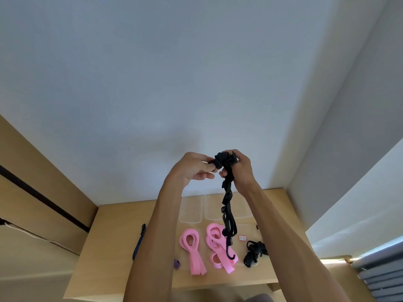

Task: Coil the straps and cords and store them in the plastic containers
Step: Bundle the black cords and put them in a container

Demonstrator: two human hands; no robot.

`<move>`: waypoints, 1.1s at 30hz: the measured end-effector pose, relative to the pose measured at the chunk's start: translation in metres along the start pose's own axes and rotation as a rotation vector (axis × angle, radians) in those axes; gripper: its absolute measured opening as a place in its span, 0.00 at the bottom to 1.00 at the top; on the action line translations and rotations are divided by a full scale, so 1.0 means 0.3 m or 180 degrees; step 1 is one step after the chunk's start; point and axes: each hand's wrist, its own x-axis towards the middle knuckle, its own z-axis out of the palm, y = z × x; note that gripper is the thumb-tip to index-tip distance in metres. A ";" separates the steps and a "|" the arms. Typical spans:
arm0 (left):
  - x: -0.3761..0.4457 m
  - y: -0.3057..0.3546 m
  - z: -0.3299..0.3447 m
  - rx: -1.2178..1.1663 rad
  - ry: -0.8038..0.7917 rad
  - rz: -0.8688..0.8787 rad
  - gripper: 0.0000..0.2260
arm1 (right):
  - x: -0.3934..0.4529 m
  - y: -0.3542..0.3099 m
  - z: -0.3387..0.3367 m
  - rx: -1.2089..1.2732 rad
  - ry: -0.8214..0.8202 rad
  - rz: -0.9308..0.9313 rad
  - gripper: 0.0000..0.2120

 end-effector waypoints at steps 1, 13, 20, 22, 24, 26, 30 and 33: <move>0.000 0.006 0.001 0.0102 -0.0008 0.0069 0.09 | 0.000 -0.002 -0.004 0.0024 -0.0014 -0.0012 0.09; 0.061 0.000 0.049 -0.0720 0.0835 0.0902 0.03 | 0.025 -0.076 0.021 -0.0064 -0.0187 0.0028 0.17; 0.097 0.004 0.053 -0.0702 0.1001 0.1027 0.04 | 0.044 -0.119 0.029 -0.0384 -0.0305 -0.0292 0.18; 0.109 0.000 0.048 -0.0503 0.1116 0.1050 0.02 | 0.054 -0.120 0.038 -0.0480 -0.0174 -0.0325 0.13; 0.117 -0.003 0.039 -0.0431 0.1173 0.1071 0.02 | 0.065 -0.120 0.041 -0.0585 -0.0164 -0.0340 0.10; 0.123 -0.006 0.034 -0.0420 0.1193 0.1125 0.07 | 0.073 -0.121 0.044 -0.0679 -0.0190 -0.0367 0.08; 0.132 -0.009 0.023 -0.0438 0.1257 0.1264 0.18 | 0.089 -0.129 0.037 -0.0912 -0.0289 -0.0202 0.07; 0.140 -0.001 0.016 -0.0420 0.1230 0.1237 0.23 | 0.104 -0.135 0.023 -0.0659 -0.0408 -0.0275 0.08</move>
